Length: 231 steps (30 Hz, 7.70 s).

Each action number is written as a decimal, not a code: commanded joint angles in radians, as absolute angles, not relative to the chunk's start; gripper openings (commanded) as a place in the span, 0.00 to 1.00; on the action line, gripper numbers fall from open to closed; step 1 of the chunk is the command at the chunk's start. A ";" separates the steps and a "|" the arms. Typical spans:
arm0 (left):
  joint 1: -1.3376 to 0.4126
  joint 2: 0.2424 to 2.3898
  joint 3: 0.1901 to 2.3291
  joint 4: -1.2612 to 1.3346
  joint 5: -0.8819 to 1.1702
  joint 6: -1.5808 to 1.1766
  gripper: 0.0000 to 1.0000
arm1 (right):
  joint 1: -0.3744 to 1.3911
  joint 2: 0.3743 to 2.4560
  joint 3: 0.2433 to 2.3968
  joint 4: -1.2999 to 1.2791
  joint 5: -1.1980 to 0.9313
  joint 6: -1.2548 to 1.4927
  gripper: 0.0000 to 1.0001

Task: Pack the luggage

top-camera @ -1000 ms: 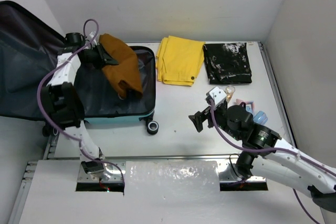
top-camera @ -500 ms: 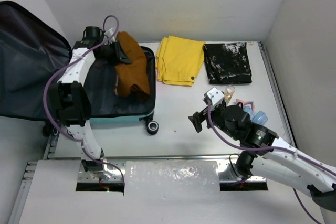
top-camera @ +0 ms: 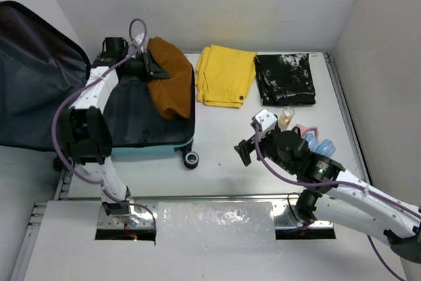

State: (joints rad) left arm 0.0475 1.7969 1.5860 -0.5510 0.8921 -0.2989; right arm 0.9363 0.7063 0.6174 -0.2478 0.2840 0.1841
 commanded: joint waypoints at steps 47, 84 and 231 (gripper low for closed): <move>-0.130 1.861 1.281 -0.456 -0.142 -0.489 0.72 | 0.552 1.656 1.317 -0.264 0.146 -0.043 0.99; -0.140 0.908 0.997 -0.572 -0.026 -0.276 1.00 | 0.385 2.555 2.013 -1.073 -0.349 -0.412 0.00; -0.398 1.706 2.017 -0.676 0.693 -0.305 0.00 | 0.841 0.727 0.899 -0.261 0.169 0.087 0.99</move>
